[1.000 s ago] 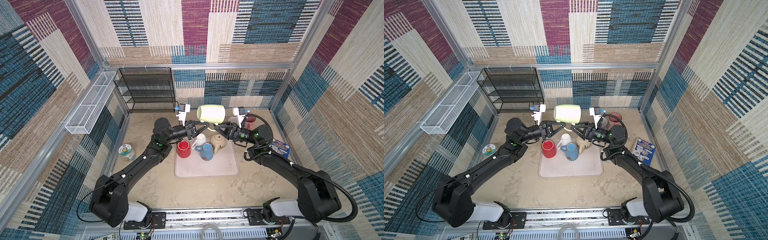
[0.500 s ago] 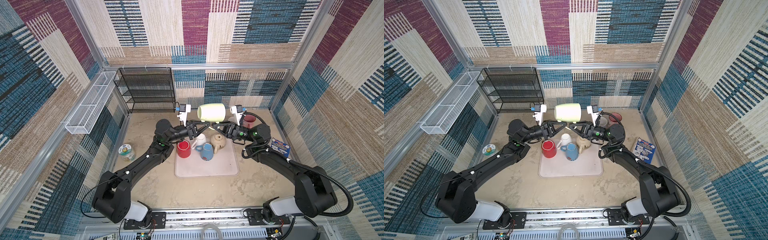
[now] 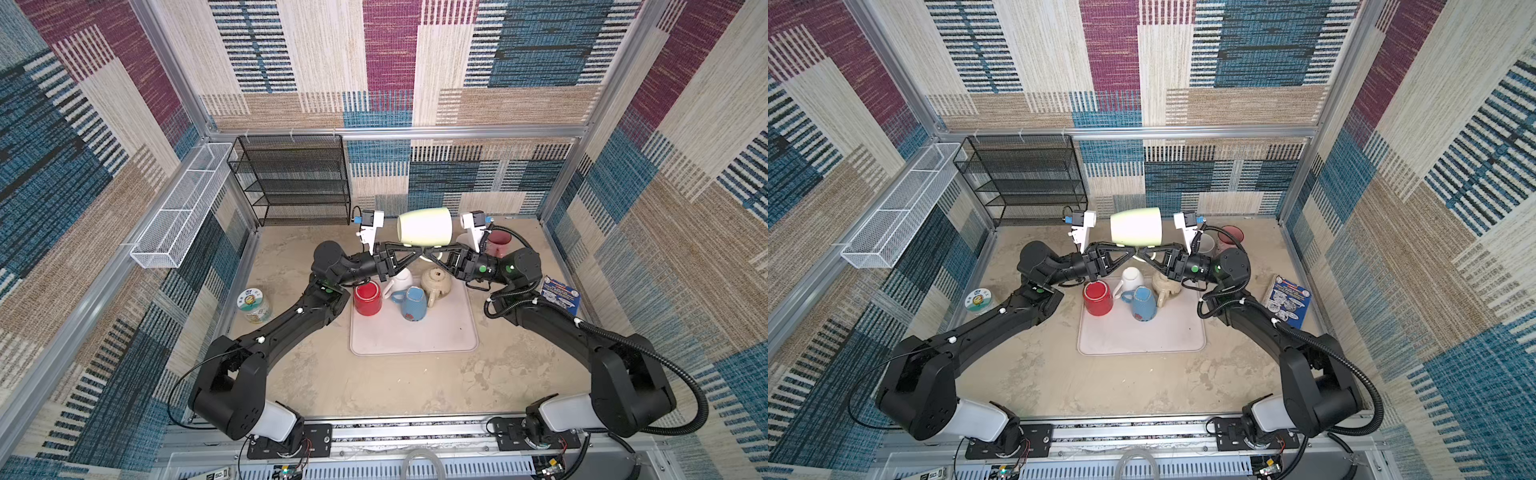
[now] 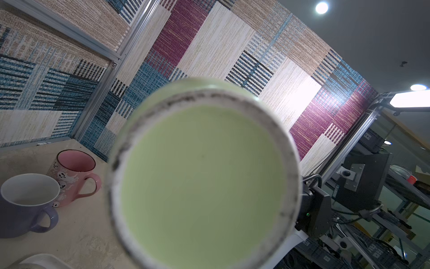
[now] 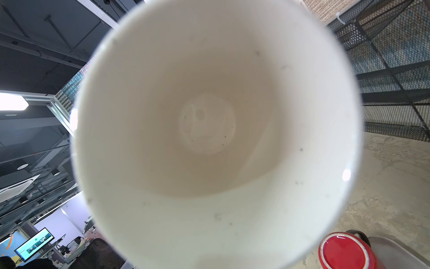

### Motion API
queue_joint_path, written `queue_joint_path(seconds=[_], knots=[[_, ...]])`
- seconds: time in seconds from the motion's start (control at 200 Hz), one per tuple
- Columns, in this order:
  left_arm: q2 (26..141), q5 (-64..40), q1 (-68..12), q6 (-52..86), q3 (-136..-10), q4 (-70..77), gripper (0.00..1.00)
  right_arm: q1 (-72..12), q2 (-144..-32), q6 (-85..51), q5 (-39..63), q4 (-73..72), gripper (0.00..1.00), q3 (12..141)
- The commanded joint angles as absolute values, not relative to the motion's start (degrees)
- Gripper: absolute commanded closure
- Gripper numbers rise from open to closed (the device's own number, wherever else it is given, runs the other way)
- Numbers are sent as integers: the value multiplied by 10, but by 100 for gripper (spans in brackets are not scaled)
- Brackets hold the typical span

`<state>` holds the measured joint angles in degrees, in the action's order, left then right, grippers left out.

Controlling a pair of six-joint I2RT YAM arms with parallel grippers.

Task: Turn the mug right side up
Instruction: Place the mug at the top-center of the table.

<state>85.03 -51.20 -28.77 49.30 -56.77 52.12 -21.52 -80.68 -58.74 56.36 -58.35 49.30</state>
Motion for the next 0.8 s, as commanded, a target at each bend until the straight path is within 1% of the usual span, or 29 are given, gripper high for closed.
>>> queue_joint_path(seconds=[0.0,0.075,0.115,0.165,0.205,0.416,0.441,0.516,0.576,0.601,0.666,0.731,0.796], knots=[[858,-518,-288,489,-562,494,100,-218,-794,-587,554,-642,100,495],[858,-517,-288,483,-562,481,99,-218,-787,-575,551,-628,100,495],[857,-516,-288,476,-564,467,90,-218,-783,-567,548,-618,100,493],[856,-515,-288,466,-565,449,75,-219,-776,-554,542,-603,100,492],[854,-512,-288,459,-565,436,68,-218,-770,-542,537,-590,100,491],[827,-481,-288,402,-563,357,53,-218,-743,-496,518,-534,100,482],[822,-475,-288,394,-563,329,47,-218,-740,-492,516,-527,100,481],[809,-463,-288,373,-563,297,33,-218,-736,-481,510,-511,100,481],[797,-454,-288,353,-562,268,15,-218,-731,-468,504,-491,100,483],[791,-447,-288,345,-561,254,11,-219,-730,-462,502,-482,100,485],[773,-428,-287,328,-558,219,4,-218,-724,-437,491,-437,100,494],[751,-410,-288,313,-555,183,0,-218,-719,-401,471,-370,100,509],[729,-388,-287,294,-554,137,0,-218,-716,-363,449,-301,100,527]])
